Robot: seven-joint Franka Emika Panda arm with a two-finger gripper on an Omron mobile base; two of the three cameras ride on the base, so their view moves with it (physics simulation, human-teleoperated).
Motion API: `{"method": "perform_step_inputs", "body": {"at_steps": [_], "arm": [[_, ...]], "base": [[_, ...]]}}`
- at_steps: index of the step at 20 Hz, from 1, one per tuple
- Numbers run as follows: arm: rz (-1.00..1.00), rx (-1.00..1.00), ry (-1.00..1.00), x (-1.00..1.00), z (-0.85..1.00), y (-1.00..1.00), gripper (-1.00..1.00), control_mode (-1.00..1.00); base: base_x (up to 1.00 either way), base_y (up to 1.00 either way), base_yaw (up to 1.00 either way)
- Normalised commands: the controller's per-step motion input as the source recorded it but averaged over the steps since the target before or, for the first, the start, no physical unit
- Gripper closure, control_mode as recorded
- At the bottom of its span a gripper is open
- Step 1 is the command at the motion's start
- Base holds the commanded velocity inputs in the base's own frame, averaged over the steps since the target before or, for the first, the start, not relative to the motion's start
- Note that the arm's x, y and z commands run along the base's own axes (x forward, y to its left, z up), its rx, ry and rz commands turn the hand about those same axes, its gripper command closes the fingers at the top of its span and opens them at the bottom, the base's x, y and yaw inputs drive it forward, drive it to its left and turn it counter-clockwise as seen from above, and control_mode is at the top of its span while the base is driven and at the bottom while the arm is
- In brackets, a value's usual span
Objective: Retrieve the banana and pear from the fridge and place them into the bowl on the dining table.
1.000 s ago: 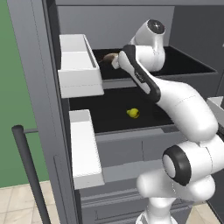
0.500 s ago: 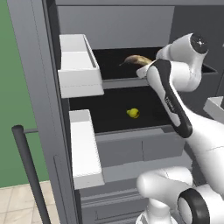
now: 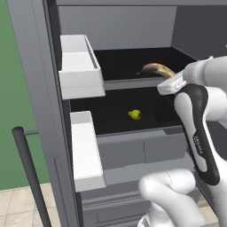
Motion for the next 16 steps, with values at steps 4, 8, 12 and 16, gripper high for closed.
{"method": "perform_step_inputs", "body": {"at_steps": [4,8,12,16], "arm": [[0.0,0.0,0.0,-0.85,0.22,0.0,1.0,-1.0],[0.0,0.0,0.0,-0.4,0.01,0.0,1.0,1.0],[0.0,0.0,0.0,0.0,0.0,0.0,1.0,1.0],[0.0,0.0,0.0,0.0,0.0,0.0,1.0,1.0]], "base": [[0.0,0.0,0.0],[-0.08,0.0,0.0],[-0.33,0.0,0.0],[-0.51,0.0,0.0]]}}
